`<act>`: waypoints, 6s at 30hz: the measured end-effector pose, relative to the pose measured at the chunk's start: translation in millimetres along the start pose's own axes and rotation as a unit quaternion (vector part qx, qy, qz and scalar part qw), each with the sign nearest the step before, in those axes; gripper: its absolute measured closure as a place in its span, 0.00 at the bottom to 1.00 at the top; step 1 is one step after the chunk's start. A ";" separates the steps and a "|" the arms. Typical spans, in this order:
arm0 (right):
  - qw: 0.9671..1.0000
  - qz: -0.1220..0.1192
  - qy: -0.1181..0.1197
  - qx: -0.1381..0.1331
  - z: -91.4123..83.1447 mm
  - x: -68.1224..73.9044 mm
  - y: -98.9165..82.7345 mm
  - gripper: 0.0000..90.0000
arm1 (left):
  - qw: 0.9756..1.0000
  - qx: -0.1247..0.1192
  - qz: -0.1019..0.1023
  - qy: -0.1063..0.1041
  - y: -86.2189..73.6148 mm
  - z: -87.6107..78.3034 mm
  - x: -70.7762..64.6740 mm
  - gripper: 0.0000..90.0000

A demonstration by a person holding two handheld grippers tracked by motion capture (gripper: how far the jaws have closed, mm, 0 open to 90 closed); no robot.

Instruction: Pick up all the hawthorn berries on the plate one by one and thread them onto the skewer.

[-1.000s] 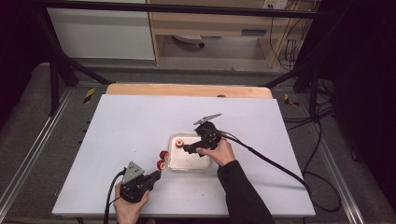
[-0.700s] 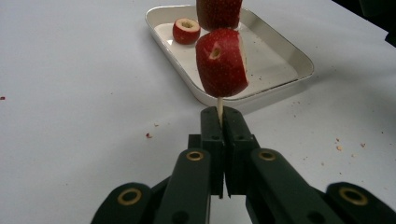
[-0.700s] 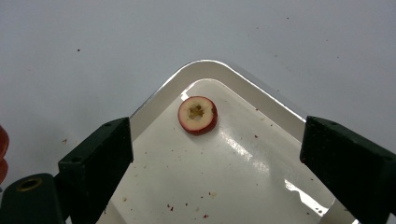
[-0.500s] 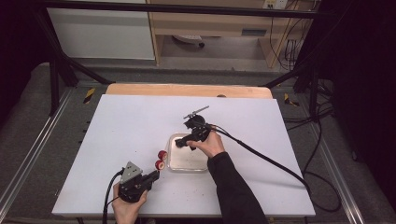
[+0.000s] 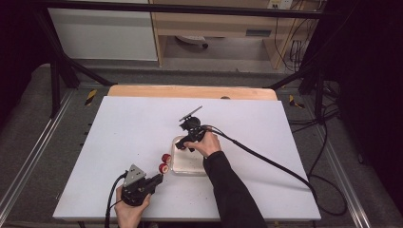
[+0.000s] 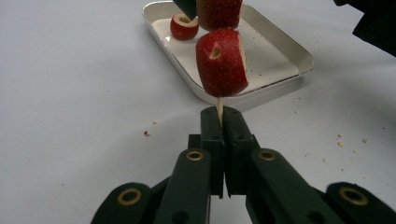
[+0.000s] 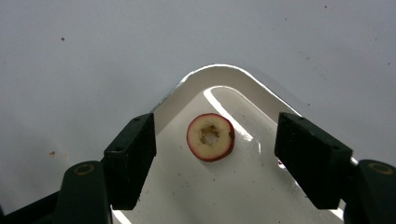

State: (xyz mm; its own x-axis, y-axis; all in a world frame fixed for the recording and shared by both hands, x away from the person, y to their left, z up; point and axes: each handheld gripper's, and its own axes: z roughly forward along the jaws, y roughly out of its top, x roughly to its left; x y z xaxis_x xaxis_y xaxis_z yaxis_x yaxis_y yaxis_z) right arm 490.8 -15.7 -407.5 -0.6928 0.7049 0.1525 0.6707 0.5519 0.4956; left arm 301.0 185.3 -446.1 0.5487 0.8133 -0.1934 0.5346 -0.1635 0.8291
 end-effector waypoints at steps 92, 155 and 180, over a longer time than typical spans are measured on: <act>0.943 0.127 0.102 -0.291 -79.4 -15.0 -97.0 0.69 | 0.999 0.010 0.022 -0.027 9.1 26.2 -45.2 0.98; 0.881 0.191 0.161 -0.403 -67.7 5.2 -106.4 0.69 | 0.993 -0.061 -0.100 -0.035 9.4 44.5 -70.0 0.98; 0.904 0.172 0.158 -0.358 -60.6 6.2 -110.8 0.67 | 0.991 -0.076 -0.108 -0.032 13.3 43.8 -62.9 0.98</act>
State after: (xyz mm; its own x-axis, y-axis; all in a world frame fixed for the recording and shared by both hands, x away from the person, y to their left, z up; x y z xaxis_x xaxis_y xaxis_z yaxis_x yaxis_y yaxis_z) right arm 396.1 -99.5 -409.6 -0.5935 0.5548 0.5830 0.5948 -0.1857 0.7822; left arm 301.8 107.5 -445.9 0.4743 0.7820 -0.4044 0.5435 0.1013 0.8333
